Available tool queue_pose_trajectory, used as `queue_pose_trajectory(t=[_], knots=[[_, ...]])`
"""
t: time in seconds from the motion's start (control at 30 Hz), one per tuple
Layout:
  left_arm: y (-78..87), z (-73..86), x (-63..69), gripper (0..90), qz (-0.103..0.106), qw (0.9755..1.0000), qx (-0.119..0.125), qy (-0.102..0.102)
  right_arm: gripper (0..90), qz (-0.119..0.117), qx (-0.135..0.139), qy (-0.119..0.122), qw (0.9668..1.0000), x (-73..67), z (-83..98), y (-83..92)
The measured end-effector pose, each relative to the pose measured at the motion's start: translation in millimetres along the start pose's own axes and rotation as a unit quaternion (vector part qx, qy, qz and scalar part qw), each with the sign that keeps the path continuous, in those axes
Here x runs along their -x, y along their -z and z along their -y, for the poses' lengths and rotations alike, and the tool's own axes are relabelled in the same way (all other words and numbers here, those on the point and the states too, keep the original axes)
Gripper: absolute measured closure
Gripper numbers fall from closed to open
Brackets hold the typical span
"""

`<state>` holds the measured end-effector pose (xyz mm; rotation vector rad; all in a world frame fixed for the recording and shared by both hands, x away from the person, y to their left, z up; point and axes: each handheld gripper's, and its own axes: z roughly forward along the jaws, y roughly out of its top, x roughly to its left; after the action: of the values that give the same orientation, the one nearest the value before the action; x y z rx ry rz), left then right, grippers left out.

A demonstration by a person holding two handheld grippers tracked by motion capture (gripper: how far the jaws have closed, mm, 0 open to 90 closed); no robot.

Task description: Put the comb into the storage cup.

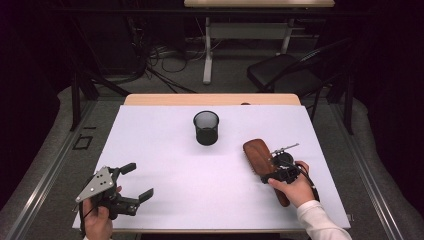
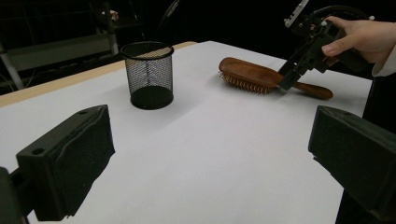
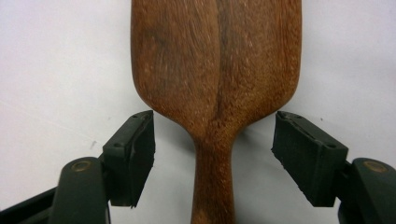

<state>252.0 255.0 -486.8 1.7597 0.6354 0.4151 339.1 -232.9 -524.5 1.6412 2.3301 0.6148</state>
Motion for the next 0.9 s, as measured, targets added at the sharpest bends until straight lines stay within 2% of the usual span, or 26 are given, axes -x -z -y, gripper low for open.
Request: queue_pose_trajectory(t=[0.13,0.2,0.33,0.4,0.47,0.57,0.67,0.7,0.87,0.9], knots=[[-0.7,0.1,0.3,0.3,0.001,1.0000,-0.001,-0.001,34.0,0.004,-0.027,0.015,0.9995,-1.3,-1.3,-0.7],[-1.0,0.3,0.3,0.2,0.003,1.0000,-0.001,-0.001,37.0,0.008,-0.026,0.017,0.9995,-1.3,-1.0,-3.3],[-0.9,0.3,0.3,0.3,0.002,1.0000,-0.001,-0.001,42.9,0.009,-0.046,0.015,0.9988,1.0,-0.6,-5.7],[-0.9,0.5,0.0,0.3,0.002,1.0000,0.000,0.000,46.6,0.005,-0.039,0.019,0.9991,2.6,0.3,-8.2],[-1.0,0.5,0.0,0.3,0.002,1.0000,0.000,0.000,47.9,0.004,-0.050,0.019,0.9986,3.9,-0.2,-8.1],[-1.3,0.5,0.3,0.3,0.002,1.0000,-0.001,-0.001,49.8,0.002,-0.045,0.016,0.9989,5.8,-0.5,-9.1],[-1.6,0.7,0.3,0.3,0.002,1.0000,-0.001,-0.001,51.2,0.008,-0.052,0.018,0.9984,5.8,-1.7,-8.4],[-1.6,0.7,0.3,0.3,0.001,1.0000,-0.002,-0.002,51.5,0.006,-0.045,0.016,0.9988,5.6,-1.3,-9.5],[-1.6,0.8,0.2,0.3,0.001,1.0000,-0.003,-0.002,55.3,0.015,-0.055,0.025,0.9981,3.5,-2.5,-8.9],[-1.7,0.8,0.2,0.2,0.002,1.0000,-0.002,-0.002,56.4,0.017,-0.050,0.035,0.9980,4.3,-2.4,-9.8]])
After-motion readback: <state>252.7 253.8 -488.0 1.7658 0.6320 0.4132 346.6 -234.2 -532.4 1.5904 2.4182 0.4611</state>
